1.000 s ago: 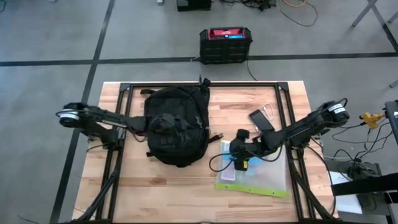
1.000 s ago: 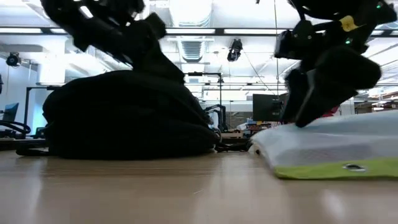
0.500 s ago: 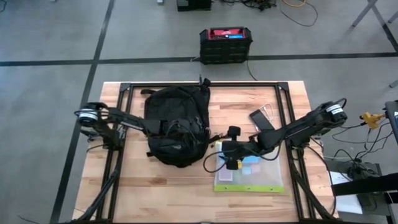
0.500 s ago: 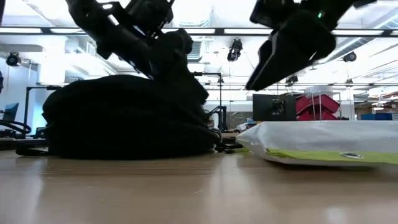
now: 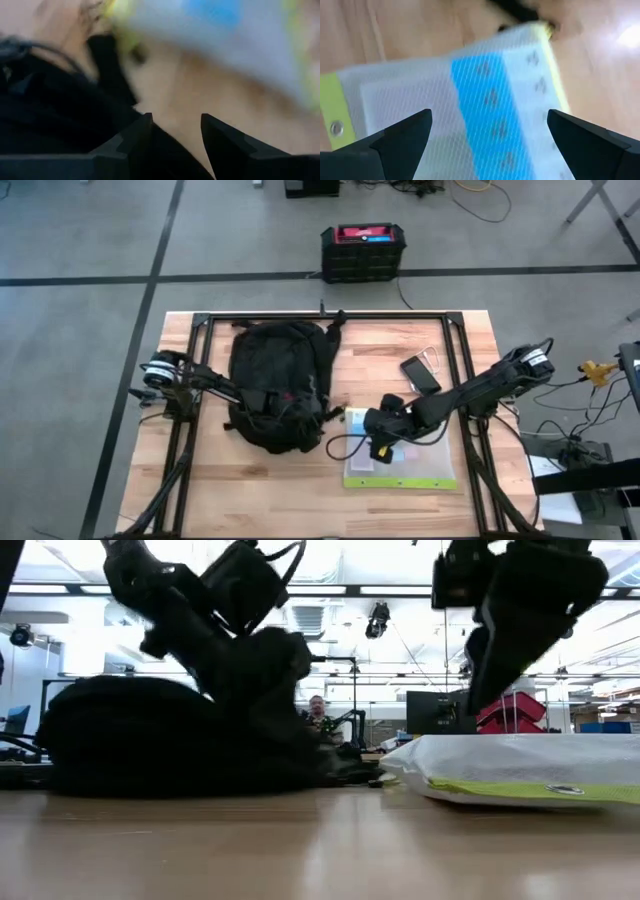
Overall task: Unpack backpack
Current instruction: Open the zip bag
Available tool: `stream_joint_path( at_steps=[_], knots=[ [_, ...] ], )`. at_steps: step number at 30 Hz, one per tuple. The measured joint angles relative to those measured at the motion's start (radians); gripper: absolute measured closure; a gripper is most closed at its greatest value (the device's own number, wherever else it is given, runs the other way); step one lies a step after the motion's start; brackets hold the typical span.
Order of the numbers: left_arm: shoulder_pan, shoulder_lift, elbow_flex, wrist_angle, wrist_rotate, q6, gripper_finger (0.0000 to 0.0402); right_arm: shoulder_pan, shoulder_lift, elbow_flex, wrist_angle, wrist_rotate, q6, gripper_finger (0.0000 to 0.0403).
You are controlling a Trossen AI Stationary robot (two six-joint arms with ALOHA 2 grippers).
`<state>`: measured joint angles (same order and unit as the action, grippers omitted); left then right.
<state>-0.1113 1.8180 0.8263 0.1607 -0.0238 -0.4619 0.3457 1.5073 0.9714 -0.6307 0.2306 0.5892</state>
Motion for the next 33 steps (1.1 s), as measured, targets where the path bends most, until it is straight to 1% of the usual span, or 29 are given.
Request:
stream_joint_path(
  at_steps=[2,3,5,7,9,11,14,16,18,20,22,26,29,33],
  knots=[
    [0.000,-0.023,-0.015,-0.131,-0.090,-0.016,0.0246,-0.009,0.000,-0.002,-0.058,-0.035,0.005,0.0018],
    [-0.001,-0.043,-0.028,-0.173,-0.137,-0.027,0.0246,-0.009,0.000,-0.003,-0.070,-0.045,0.003,0.0018],
    [-0.005,-0.082,-0.060,-0.213,-0.192,-0.057,0.0246,-0.002,0.000,-0.004,-0.079,-0.055,-0.006,0.0018],
    [-0.012,-0.138,-0.089,-0.223,-0.211,-0.086,0.0246,0.004,0.001,-0.013,-0.099,-0.050,-0.019,0.0018],
    [-0.027,-0.197,-0.112,-0.225,-0.213,-0.101,0.0246,0.003,0.016,-0.021,-0.083,-0.047,-0.041,0.0018],
    [-0.041,-0.282,-0.133,-0.227,-0.227,-0.111,0.0246,-0.005,0.048,-0.029,-0.076,-0.035,-0.066,0.0018],
    [-0.064,-0.410,-0.153,-0.154,-0.293,-0.124,0.0246,-0.013,0.105,-0.027,-0.012,-0.014,-0.137,0.0018],
    [-0.086,-0.479,-0.177,-0.056,-0.326,-0.112,0.0246,-0.019,0.147,-0.022,0.068,-0.003,-0.190,0.0018],
    [-0.098,-0.527,-0.212,0.062,-0.329,-0.082,0.0246,-0.023,0.179,0.006,0.141,-0.003,-0.236,0.0018],
    [-0.104,-0.547,-0.245,0.165,-0.330,-0.078,0.0246,-0.025,0.198,0.060,0.135,-0.012,-0.260,0.0018],
    [-0.108,-0.549,-0.285,0.213,-0.332,-0.087,0.0246,-0.025,0.204,0.120,0.054,-0.034,-0.280,0.0018],
    [-0.111,-0.498,-0.337,0.283,-0.332,-0.160,0.0246,-0.022,0.192,0.240,-0.078,-0.034,-0.300,0.0018],
    [-0.117,-0.414,-0.360,0.418,-0.316,-0.215,0.0246,-0.024,0.185,0.272,-0.096,-0.028,-0.303,0.0018],
    [-0.121,-0.273,-0.338,0.578,-0.221,-0.264,0.0239,-0.050,0.185,0.278,-0.100,-0.048,-0.298,0.0018]
  ],
)
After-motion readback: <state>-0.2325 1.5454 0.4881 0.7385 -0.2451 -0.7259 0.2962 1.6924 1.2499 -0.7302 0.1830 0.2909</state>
